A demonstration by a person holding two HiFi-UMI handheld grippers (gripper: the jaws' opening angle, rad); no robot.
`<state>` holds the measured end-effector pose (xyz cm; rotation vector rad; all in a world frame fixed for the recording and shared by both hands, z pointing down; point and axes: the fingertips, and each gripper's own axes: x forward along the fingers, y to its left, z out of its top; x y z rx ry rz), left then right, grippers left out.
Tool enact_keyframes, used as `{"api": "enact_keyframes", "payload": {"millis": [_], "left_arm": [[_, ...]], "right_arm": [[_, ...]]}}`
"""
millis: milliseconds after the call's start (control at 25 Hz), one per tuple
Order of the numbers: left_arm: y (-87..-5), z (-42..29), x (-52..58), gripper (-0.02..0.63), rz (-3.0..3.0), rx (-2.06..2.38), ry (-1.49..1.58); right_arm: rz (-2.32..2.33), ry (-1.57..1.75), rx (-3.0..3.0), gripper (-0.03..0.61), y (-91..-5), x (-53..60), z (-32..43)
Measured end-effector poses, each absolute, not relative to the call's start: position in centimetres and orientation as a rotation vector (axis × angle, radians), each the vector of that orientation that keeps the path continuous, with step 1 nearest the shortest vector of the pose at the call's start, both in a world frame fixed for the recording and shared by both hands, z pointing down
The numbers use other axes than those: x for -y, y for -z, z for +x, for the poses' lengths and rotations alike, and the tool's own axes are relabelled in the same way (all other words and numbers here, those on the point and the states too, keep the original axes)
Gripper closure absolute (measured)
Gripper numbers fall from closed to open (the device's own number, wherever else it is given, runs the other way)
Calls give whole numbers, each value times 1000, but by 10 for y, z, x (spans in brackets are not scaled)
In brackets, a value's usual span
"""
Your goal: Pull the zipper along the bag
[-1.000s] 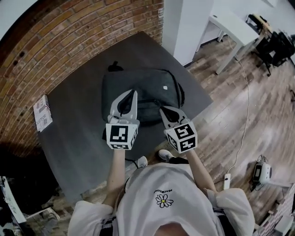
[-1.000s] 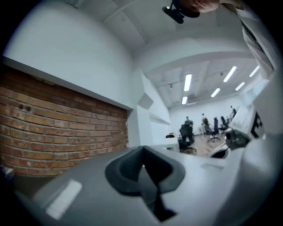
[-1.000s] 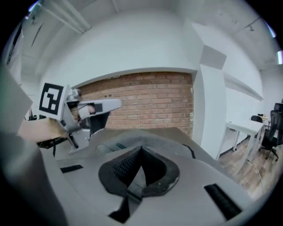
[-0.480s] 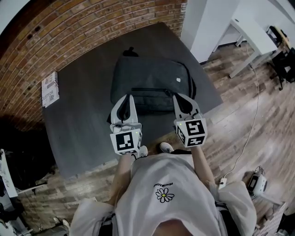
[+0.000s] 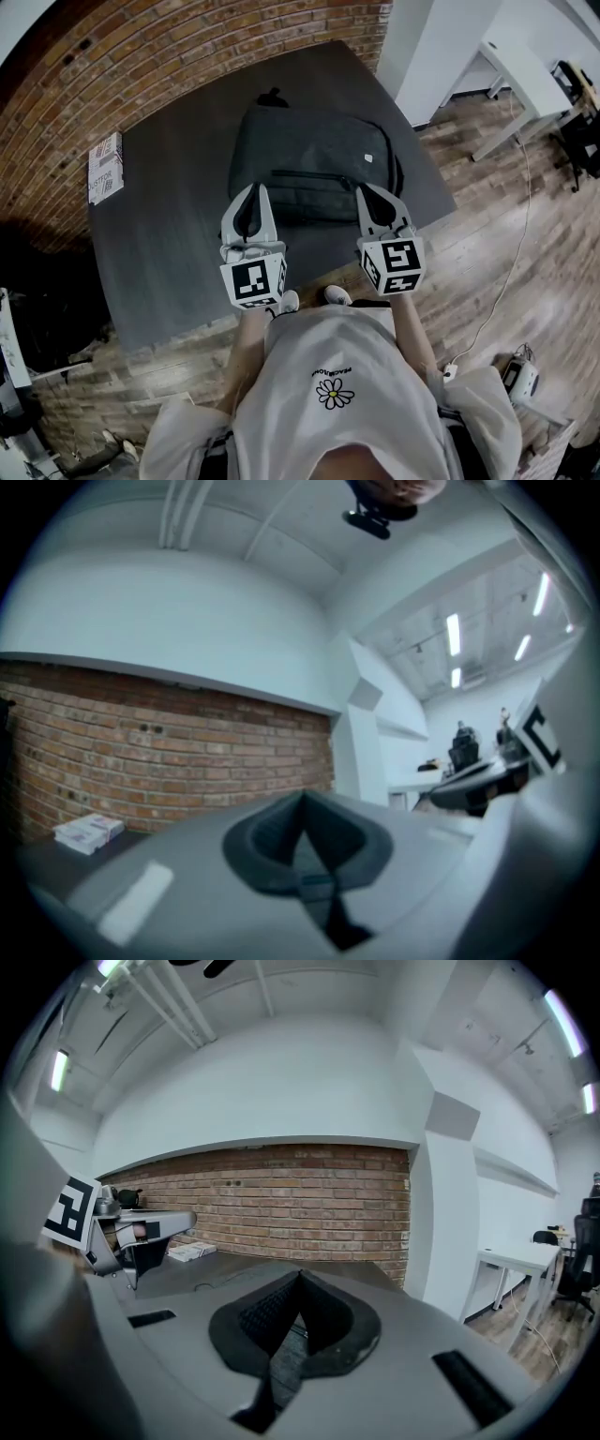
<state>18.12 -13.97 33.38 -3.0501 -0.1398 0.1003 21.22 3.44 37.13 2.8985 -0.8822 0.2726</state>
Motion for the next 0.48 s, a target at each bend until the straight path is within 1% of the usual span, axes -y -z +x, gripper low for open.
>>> {"api": "enact_keyframes", "payload": {"millis": [480], "left_arm": [[-333,182,145,614,-3050,131,-89]], "right_arm": [[2903,-267,863,578,-369,-37,216]]}}
